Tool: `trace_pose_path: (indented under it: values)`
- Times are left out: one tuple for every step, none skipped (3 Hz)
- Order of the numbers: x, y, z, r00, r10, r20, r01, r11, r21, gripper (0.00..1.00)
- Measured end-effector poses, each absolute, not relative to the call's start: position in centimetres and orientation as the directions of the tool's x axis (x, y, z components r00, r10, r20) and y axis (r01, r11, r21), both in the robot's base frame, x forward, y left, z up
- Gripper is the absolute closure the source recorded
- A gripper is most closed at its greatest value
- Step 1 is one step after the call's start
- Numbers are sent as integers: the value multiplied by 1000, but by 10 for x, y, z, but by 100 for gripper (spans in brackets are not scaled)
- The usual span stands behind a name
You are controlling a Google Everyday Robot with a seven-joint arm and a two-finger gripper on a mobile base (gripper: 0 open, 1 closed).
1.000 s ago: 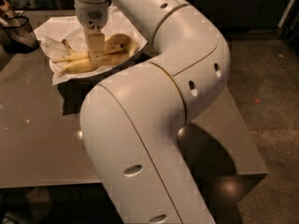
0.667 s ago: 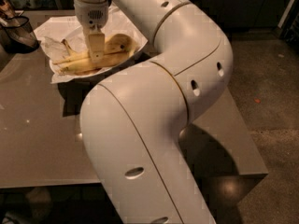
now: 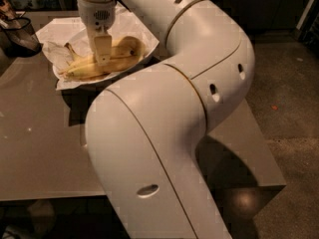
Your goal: Pick banana from white bowl
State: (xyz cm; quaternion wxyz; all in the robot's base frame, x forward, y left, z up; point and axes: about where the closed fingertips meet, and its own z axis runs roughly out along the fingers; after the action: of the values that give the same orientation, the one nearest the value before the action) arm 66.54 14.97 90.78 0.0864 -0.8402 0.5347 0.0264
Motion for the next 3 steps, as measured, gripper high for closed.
trace_pose_path:
  values:
    - [664,143,918,415,-898,-147,-907,-396,-139,100]
    - [664,143,919,414,-898,-147,-908,-395,-140,100]
    - [659,125,954,410,-898,-157,-901,-373,-221,100]
